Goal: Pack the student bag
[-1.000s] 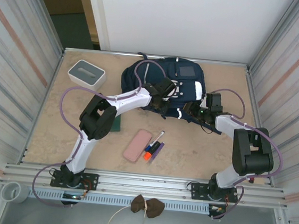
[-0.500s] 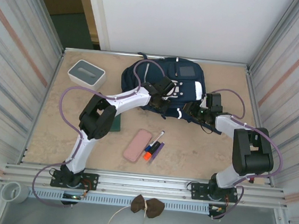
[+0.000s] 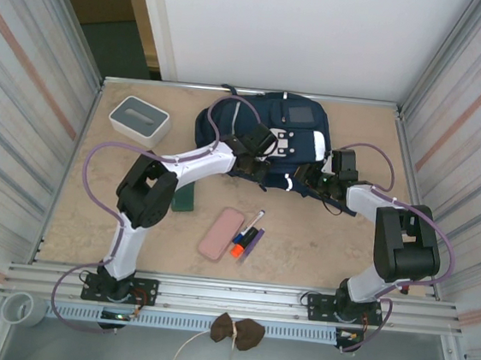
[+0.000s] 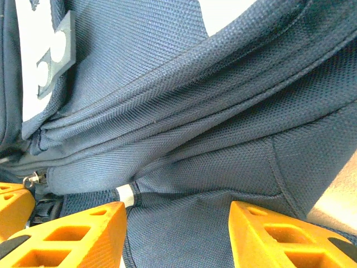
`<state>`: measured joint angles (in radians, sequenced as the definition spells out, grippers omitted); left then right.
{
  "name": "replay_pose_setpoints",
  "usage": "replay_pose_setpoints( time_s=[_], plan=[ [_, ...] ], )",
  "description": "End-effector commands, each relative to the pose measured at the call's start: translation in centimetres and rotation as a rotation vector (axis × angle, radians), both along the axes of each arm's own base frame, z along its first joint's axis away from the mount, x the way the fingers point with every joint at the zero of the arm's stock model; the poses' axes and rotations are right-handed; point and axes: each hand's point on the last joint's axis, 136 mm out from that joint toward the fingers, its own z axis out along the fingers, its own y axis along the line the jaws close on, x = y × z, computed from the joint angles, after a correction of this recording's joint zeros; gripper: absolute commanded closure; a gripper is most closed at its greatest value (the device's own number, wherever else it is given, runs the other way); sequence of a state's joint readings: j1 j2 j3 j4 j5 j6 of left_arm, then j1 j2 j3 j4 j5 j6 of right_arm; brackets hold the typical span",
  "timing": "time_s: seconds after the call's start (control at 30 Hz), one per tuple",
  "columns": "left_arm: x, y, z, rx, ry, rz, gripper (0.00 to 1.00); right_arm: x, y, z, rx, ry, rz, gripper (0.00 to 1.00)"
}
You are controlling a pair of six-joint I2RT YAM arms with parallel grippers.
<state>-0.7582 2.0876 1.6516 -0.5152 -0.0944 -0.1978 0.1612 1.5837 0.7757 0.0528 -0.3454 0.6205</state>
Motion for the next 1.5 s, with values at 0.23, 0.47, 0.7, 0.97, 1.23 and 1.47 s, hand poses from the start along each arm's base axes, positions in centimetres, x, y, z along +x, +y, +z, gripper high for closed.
replay_pose_setpoints(
  time_s=[0.23, 0.47, 0.7, 0.97, 1.23, 1.47],
  plan=[
    [0.0, 0.9, -0.3, 0.033, 0.011, 0.001, 0.86, -0.9, -0.8, -1.3, -0.019, 0.050, -0.013, 0.49],
    [-0.5, 1.2, -2.5, 0.067, 0.054, -0.005, 0.81, -1.0, -0.8, -1.3, -0.019, 0.050, -0.013, 0.48],
    [-0.4, 1.2, -3.3, 0.072, 0.068, 0.000, 0.83, -1.1, -0.8, -1.3, -0.021, 0.051, -0.013, 0.48],
    [0.4, 2.0, -1.8, 0.049, 0.024, 0.020, 0.99, -1.2, -1.9, -2.0, -0.061, 0.081, -0.047, 0.48],
    [1.0, 5.1, 1.5, 0.001, -0.014, 0.064, 1.00, -1.2, -5.7, -2.6, -0.113, 0.133, -0.145, 0.49],
    [0.3, 4.1, 3.1, -0.112, 0.010, 0.021, 1.00, -1.0, -4.6, 1.0, -0.071, 0.040, -0.100, 0.46]
  ],
)
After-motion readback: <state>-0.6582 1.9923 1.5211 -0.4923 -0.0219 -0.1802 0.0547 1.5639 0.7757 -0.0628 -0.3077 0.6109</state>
